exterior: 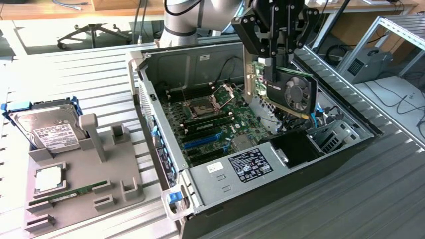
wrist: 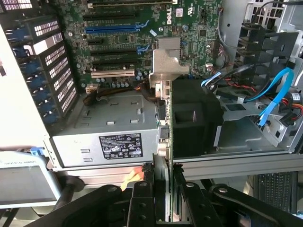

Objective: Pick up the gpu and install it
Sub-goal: 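Pick up the gpu and move the gpu toward the slot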

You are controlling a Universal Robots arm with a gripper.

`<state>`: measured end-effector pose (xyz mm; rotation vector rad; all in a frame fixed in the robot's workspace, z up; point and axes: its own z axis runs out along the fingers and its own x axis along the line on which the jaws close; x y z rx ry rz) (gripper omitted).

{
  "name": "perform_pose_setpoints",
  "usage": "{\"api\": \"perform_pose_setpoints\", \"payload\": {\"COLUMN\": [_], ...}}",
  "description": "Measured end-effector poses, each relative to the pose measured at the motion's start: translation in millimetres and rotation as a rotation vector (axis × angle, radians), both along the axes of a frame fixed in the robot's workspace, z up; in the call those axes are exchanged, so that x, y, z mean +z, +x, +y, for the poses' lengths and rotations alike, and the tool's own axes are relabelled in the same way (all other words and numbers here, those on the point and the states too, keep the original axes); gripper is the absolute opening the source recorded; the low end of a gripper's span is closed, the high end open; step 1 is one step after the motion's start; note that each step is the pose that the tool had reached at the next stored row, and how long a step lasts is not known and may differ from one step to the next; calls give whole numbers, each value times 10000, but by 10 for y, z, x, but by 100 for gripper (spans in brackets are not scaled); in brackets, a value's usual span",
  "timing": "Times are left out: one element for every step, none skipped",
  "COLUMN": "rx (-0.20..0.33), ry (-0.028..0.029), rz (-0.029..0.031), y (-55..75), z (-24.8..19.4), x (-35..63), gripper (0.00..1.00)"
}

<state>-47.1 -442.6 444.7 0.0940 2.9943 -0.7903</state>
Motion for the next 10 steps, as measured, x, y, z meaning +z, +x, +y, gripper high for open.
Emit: {"api": "perform_pose_setpoints", "payload": {"rx": [0, 0, 0, 0, 0, 1, 0, 0, -1, 0], "ry": [46, 168, 335, 617, 779, 1003, 1179, 1385, 1547, 1734], "rz": [0, -3, -2, 0, 0, 0, 0, 2, 1, 1], "y": [3, 4, 6, 8, 9, 11, 12, 13, 13, 14], "z": [0, 0, 0, 0, 0, 0, 0, 0, 0, 0], "x": [-4, -6, -6, -5, -5, -5, -6, -5, -5, -5], "gripper": [26, 26, 26, 26, 26, 26, 26, 26, 26, 26]}}
